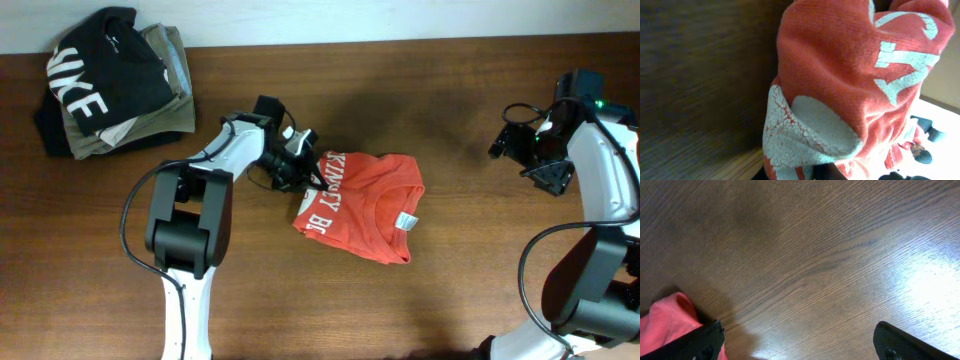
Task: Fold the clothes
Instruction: 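Grasp the folded orange bundle with the left gripper and lift it, then place the orange bundle on top of the dark clothes stack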
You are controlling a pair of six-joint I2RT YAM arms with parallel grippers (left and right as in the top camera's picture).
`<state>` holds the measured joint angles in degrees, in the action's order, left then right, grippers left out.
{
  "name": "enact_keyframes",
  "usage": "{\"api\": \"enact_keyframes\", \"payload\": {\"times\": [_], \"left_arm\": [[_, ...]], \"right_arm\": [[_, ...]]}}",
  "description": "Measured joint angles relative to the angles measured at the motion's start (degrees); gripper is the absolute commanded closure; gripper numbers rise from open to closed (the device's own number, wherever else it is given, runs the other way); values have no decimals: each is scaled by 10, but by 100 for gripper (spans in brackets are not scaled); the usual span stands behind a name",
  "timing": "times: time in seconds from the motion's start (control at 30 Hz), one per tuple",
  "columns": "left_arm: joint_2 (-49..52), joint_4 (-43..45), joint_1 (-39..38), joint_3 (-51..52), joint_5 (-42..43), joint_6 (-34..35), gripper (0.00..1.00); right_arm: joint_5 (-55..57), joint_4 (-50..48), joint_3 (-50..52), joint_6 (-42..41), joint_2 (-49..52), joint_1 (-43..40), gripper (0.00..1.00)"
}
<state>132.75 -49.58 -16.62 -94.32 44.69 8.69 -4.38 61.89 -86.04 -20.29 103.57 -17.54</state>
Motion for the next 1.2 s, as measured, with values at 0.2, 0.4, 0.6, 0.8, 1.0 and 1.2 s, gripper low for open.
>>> {"api": "enact_keyframes", "payload": {"times": [0.2,0.4,0.6,0.8,1.0,1.2], "left_arm": [[0,26,-32,-1,-7,4,100],[2,61,49,-90,-165,-25,100],[10,158,91,-152,-319,-112,99],[12,178,109,-252,-466,-122,100],[13,180,158,-328,-523,-109,99],[13,150,221,-373,-539,-21,99]], "right_arm": [[0,0,0,0,0,0,1],[0,0,0,0,0,0,1],[0,0,0,0,0,0,1],[0,0,0,0,0,0,1],[0,0,0,0,0,0,1],[0,0,0,0,0,0,1]]}}
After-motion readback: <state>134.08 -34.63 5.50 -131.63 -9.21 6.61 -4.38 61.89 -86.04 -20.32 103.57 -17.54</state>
